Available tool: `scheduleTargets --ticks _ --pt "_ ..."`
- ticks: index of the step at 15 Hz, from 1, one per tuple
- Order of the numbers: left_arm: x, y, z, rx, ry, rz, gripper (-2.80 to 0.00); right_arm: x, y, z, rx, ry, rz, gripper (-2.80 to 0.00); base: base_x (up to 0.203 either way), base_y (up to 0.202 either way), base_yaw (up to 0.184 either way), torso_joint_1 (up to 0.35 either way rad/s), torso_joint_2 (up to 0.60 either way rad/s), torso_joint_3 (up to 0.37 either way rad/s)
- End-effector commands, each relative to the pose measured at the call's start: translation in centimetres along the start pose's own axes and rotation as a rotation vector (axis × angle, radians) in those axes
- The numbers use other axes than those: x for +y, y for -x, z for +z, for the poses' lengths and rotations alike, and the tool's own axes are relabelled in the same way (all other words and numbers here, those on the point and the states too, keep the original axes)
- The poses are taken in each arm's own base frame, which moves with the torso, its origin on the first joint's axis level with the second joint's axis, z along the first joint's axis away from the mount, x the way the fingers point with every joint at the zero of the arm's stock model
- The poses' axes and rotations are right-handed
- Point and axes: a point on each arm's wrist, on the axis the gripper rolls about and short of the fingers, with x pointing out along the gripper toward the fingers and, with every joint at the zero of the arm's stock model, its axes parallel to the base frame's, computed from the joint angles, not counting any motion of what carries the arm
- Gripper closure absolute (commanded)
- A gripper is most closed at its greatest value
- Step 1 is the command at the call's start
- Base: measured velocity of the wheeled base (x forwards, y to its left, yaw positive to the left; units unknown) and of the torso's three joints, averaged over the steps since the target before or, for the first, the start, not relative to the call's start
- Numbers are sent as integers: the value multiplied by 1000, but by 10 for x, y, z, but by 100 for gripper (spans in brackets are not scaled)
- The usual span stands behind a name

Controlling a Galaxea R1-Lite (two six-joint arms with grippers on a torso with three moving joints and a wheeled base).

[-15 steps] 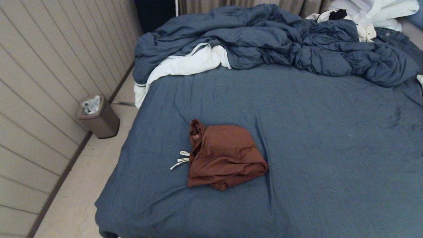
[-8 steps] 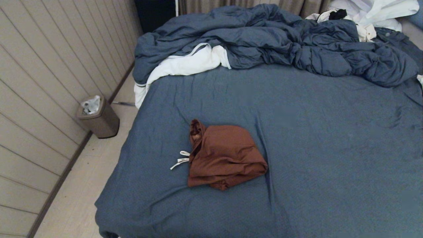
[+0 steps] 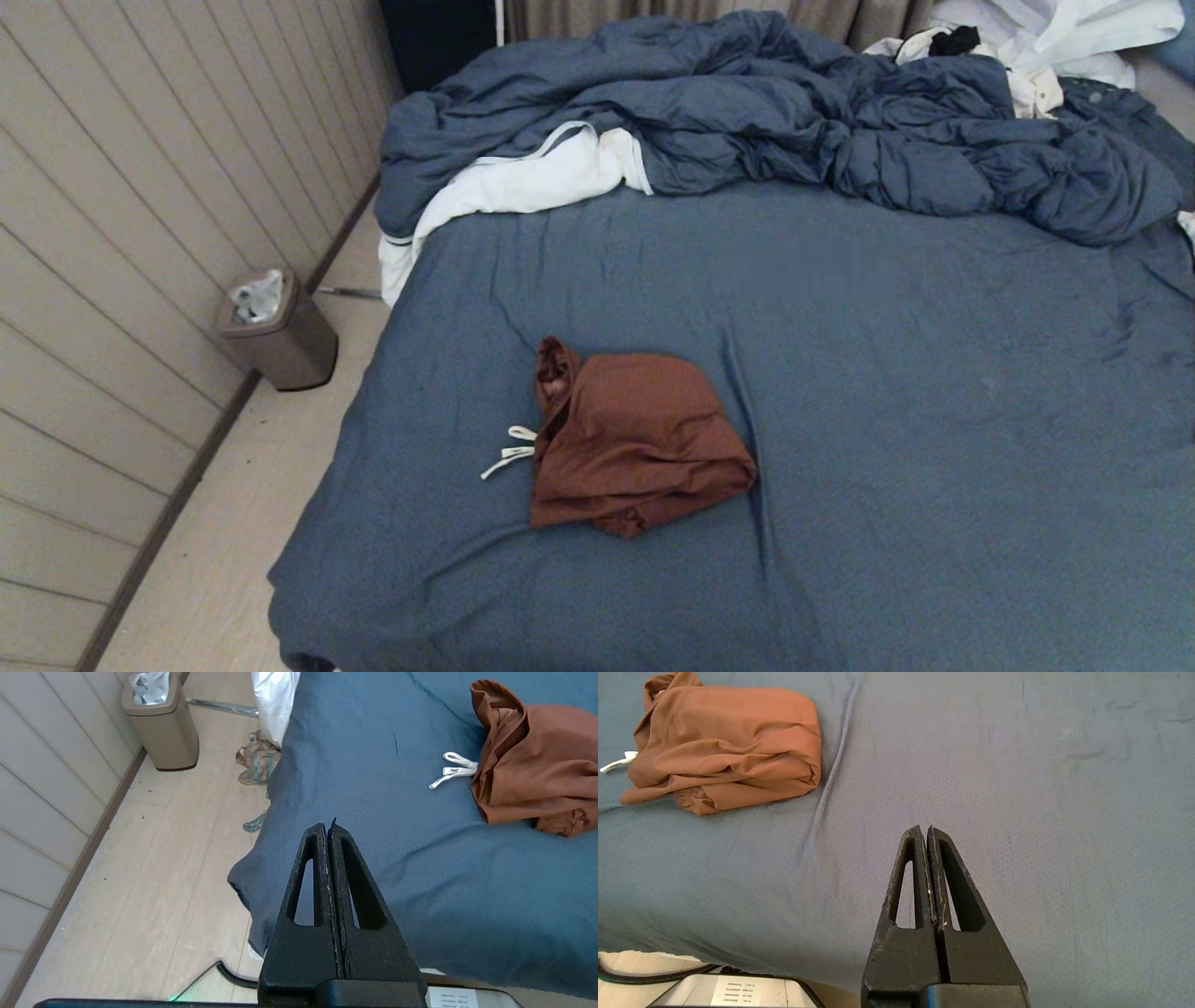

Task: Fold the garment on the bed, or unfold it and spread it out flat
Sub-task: Unford the brown shorts

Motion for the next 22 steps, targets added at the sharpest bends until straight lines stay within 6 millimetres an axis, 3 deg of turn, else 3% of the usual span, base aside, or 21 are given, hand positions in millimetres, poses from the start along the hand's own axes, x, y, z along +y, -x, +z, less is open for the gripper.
scheduleTargets --ticks 1,22 --pt "0 0 0 -1 1 0 0 0 0 0 1 0 1 0 0 0 0 0 0 0" --pt "0 0 1 -6 35 4 0 0 0 0 3 -4 -7 0 0 0 0 0 0 0"
